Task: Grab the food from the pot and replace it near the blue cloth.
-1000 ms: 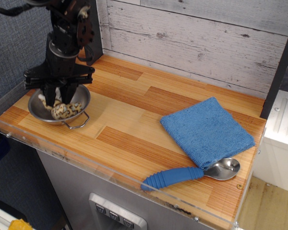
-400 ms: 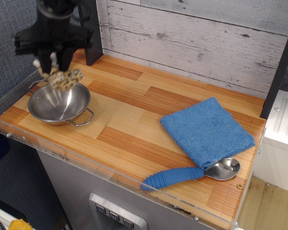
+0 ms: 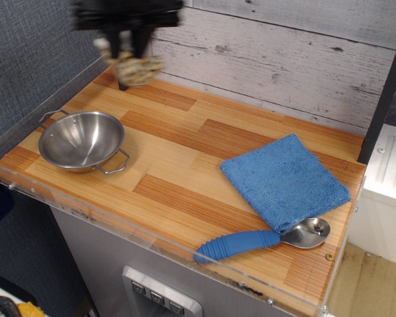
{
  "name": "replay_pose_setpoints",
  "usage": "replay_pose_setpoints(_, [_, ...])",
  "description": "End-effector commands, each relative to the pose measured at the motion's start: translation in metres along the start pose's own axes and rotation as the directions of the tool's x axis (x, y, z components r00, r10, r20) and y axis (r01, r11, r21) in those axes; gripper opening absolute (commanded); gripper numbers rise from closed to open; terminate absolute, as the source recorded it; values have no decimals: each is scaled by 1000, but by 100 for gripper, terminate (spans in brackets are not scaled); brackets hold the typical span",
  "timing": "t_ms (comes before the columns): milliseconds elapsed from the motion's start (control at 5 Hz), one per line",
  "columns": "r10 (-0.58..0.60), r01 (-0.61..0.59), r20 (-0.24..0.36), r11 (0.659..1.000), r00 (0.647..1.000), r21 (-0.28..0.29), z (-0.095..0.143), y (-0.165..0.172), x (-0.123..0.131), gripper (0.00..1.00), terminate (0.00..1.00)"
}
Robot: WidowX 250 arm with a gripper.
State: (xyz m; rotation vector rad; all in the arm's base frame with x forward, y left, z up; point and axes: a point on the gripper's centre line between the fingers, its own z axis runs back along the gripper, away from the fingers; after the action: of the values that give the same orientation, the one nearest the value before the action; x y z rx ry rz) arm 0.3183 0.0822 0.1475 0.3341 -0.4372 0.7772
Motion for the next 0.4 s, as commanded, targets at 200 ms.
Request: replay_pose_setpoints(200, [-149, 150, 32, 988, 988, -43, 1, -108, -36, 0, 0])
